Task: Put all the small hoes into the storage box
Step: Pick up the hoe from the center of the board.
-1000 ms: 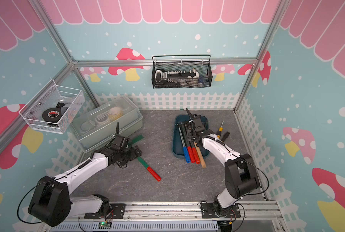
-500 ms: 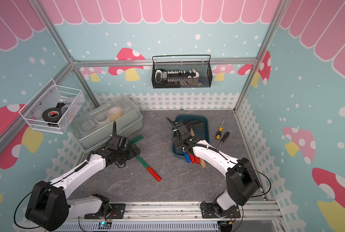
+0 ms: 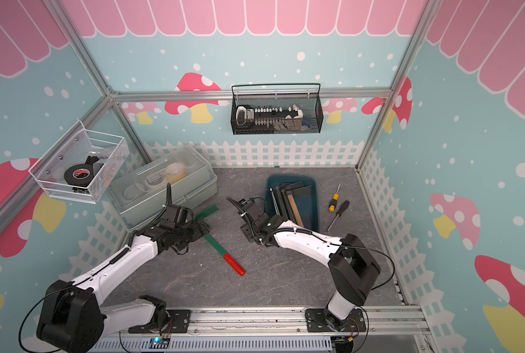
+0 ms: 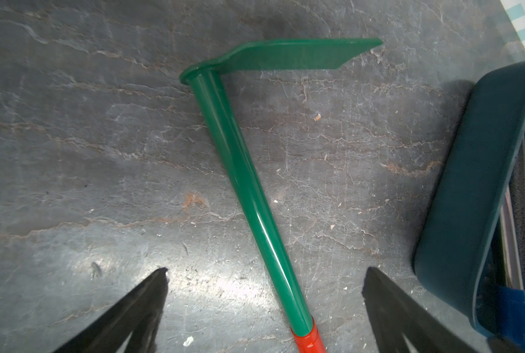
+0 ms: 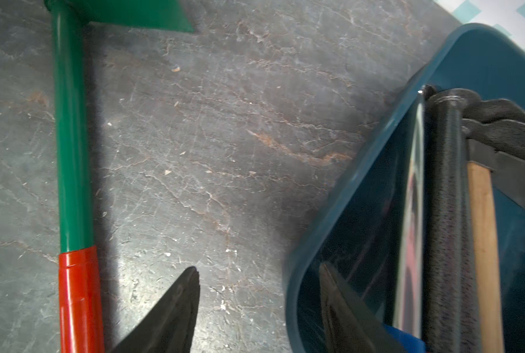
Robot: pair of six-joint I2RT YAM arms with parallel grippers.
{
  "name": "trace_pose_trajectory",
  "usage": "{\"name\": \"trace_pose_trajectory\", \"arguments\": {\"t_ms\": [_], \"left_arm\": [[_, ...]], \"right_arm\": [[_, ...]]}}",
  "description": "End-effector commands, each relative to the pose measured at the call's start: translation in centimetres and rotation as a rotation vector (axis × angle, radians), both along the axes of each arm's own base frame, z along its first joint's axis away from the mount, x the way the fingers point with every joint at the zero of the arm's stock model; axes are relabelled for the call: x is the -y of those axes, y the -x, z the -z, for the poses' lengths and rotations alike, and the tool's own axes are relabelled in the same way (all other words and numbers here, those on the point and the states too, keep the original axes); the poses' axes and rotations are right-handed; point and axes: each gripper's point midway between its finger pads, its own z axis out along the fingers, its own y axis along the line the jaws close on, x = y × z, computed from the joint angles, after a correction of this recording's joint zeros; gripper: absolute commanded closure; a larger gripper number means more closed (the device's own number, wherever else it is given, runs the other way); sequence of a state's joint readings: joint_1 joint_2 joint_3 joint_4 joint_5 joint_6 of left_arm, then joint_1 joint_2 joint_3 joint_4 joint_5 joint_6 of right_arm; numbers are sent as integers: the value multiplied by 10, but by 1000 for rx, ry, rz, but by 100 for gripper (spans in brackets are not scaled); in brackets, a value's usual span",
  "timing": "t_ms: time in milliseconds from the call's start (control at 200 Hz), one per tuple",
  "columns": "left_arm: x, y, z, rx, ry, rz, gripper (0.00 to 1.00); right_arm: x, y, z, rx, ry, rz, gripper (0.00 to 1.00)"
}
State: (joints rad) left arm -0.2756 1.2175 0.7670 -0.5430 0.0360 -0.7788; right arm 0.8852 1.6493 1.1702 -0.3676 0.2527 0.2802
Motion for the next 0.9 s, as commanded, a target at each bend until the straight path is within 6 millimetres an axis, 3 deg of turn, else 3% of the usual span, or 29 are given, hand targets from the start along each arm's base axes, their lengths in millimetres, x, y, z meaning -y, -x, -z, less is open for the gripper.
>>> {"name": "trace_pose_trajectory", "arguments": {"t_ms": [0, 535, 550, 655, 896], "left_arm": [[-13, 5, 2, -6, -20, -49, 1], [-33, 12, 7, -24, -10, -131, 1], [-33, 12, 7, -23, -10, -133, 1], [-36, 13, 8, -23, -6, -144, 1], [-43, 16, 10, -28, -1, -158, 1]], "right_arm": [[-24, 5, 0, -5, -49, -13, 38], [-105, 45, 35, -80, -56, -158, 44], [-107, 46, 47, -95, -36, -160, 45], [-117, 48, 61, -114, -24, -164, 47], [-134, 51, 76, -137, -30, -165, 51]]}}
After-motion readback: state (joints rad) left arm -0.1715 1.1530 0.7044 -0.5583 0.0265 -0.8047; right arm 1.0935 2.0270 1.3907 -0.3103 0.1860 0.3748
